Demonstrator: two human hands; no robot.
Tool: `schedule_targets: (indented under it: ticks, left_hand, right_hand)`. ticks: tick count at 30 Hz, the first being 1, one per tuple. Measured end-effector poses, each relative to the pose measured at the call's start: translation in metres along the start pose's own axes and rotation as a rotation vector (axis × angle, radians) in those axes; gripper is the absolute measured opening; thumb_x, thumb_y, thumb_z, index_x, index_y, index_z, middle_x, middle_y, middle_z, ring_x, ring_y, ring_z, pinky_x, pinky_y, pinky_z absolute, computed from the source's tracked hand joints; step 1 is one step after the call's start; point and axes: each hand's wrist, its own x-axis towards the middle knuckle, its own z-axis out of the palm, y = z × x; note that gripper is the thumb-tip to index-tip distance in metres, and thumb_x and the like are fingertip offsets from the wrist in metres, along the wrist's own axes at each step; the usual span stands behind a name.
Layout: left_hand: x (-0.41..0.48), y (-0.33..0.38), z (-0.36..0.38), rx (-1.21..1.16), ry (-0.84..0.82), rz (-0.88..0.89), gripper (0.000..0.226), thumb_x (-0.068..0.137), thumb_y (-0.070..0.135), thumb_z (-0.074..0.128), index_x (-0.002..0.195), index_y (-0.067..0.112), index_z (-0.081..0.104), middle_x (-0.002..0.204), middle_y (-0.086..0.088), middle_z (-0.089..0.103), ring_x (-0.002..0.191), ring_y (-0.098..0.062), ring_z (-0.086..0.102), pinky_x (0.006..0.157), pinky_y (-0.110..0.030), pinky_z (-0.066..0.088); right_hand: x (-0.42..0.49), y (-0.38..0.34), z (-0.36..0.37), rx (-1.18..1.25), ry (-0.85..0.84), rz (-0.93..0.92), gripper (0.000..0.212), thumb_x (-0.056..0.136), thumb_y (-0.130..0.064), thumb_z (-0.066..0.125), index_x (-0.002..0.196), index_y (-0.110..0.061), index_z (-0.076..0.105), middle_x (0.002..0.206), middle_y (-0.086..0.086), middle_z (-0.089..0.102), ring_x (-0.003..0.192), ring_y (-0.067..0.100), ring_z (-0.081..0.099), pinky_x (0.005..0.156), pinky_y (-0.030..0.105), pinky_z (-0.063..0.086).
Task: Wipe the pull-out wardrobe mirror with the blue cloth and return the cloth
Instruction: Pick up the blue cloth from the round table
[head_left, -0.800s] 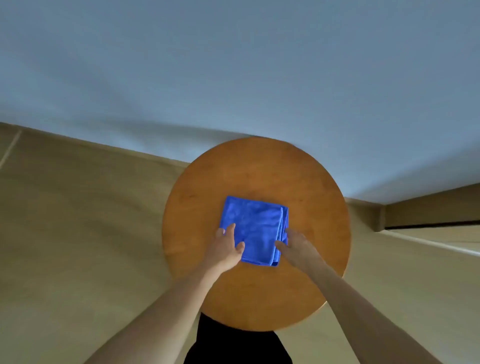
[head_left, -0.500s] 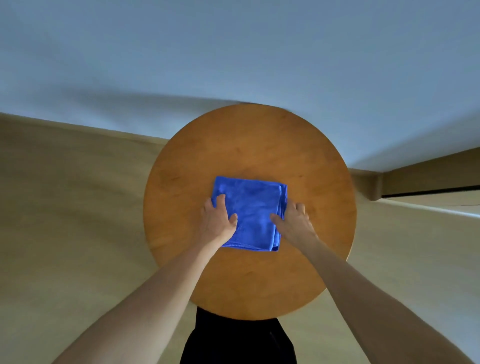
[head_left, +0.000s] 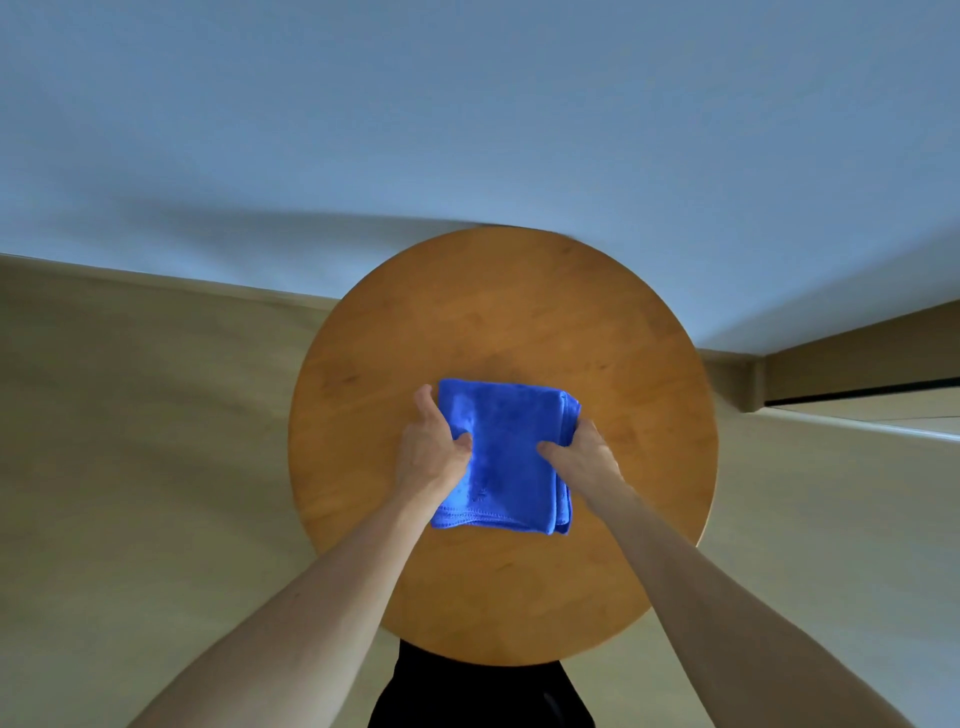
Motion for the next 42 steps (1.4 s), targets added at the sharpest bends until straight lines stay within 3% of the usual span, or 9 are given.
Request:
schedule_targets:
  ticks: [5, 11, 15, 19, 23, 25, 33, 38, 42]
  left_hand:
    - [-0.016, 0.011, -0.009, -0.082, -0.039, -0.008, 0.03, 0.095, 0.016, 0.055, 0.122, 0.011, 0.042, 0.091, -0.005, 0.061, 0.081, -0.026, 0.063, 0.072, -0.041, 0.052]
    - [-0.051, 0.033, -0.034, -0.215, 0.031, 0.073, 0.036, 0.099, 0.016, 0.051, 0.133, 0.015, 0.041, 0.103, -0.003, 0.061, 0.09, -0.027, 0.063, 0.083, -0.043, 0.052]
    - [-0.084, 0.048, -0.056, -0.217, 0.116, 0.086, 0.037, 0.101, 0.021, 0.047, 0.136, 0.016, 0.036, 0.08, -0.006, 0.058, 0.062, -0.027, 0.055, 0.057, -0.036, 0.041]
    - [-0.117, 0.053, -0.077, -0.292, 0.158, 0.035, 0.039, 0.103, 0.026, 0.043, 0.139, 0.02, 0.03, 0.076, -0.008, 0.058, 0.058, -0.028, 0.053, 0.056, -0.036, 0.04]
    - [-0.143, 0.048, -0.104, -0.343, 0.254, 0.061, 0.043, 0.103, 0.03, 0.046, 0.143, 0.022, 0.03, 0.077, 0.003, 0.057, 0.054, -0.014, 0.054, 0.048, -0.031, 0.038]
    - [-0.152, 0.041, -0.121, -0.363, 0.321, 0.081, 0.045, 0.102, 0.03, 0.048, 0.143, 0.023, 0.032, 0.081, 0.012, 0.057, 0.056, -0.002, 0.055, 0.045, -0.017, 0.039]
    - [-0.194, -0.019, -0.198, -0.461, 0.467, 0.054, 0.029, 0.103, 0.036, 0.045, 0.128, 0.026, 0.036, 0.078, 0.006, 0.063, 0.058, -0.012, 0.059, 0.048, -0.025, 0.037]
    - [-0.231, -0.09, -0.247, -0.609, 0.559, 0.07, 0.026, 0.103, 0.037, 0.046, 0.126, 0.03, 0.037, 0.087, 0.008, 0.066, 0.07, -0.016, 0.065, 0.063, -0.038, 0.054]
    - [-0.259, -0.151, -0.287, -0.687, 0.659, 0.084, 0.033, 0.102, 0.038, 0.049, 0.133, 0.029, 0.039, 0.091, 0.014, 0.065, 0.075, -0.01, 0.066, 0.07, -0.036, 0.057]
  right_hand:
    - [-0.014, 0.002, -0.01, 0.022, 0.003, -0.024, 0.048, 0.091, -0.028, 0.055, 0.134, -0.016, 0.038, 0.097, -0.001, 0.057, 0.08, 0.016, 0.058, 0.065, 0.035, 0.048]
    - [-0.046, -0.019, -0.037, 0.112, 0.054, -0.151, 0.034, 0.088, -0.035, 0.057, 0.12, -0.024, 0.052, 0.097, -0.007, 0.064, 0.082, 0.012, 0.064, 0.062, 0.031, 0.052]
    - [-0.079, -0.039, -0.057, 0.157, 0.052, -0.229, 0.024, 0.085, -0.043, 0.067, 0.102, -0.029, 0.058, 0.094, -0.007, 0.069, 0.082, 0.014, 0.068, 0.068, 0.035, 0.058]
    - [-0.11, -0.064, -0.069, 0.103, 0.006, -0.328, 0.027, 0.081, -0.039, 0.073, 0.1, -0.026, 0.061, 0.091, -0.007, 0.071, 0.079, 0.013, 0.07, 0.062, 0.03, 0.056]
    - [-0.138, -0.091, -0.068, 0.02, -0.004, -0.418, 0.026, 0.084, -0.037, 0.071, 0.103, -0.024, 0.059, 0.091, -0.006, 0.069, 0.078, 0.012, 0.067, 0.057, 0.026, 0.049]
    - [-0.152, -0.105, -0.062, -0.008, 0.006, -0.467, 0.025, 0.088, -0.037, 0.068, 0.105, -0.025, 0.056, 0.093, -0.007, 0.067, 0.079, 0.011, 0.065, 0.056, 0.024, 0.046]
    - [-0.222, -0.161, 0.001, -0.116, 0.021, -0.676, 0.021, 0.095, -0.038, 0.056, 0.109, -0.024, 0.051, 0.091, -0.007, 0.063, 0.075, 0.01, 0.061, 0.052, 0.025, 0.04]
    - [-0.28, -0.188, 0.063, -0.157, -0.029, -0.77, 0.017, 0.093, -0.04, 0.055, 0.1, -0.026, 0.048, 0.088, -0.004, 0.064, 0.071, 0.014, 0.064, 0.051, 0.025, 0.042]
    - [-0.328, -0.209, 0.123, -0.175, -0.073, -0.858, 0.02, 0.094, -0.042, 0.055, 0.106, -0.028, 0.047, 0.091, -0.006, 0.064, 0.075, 0.014, 0.065, 0.054, 0.027, 0.045]
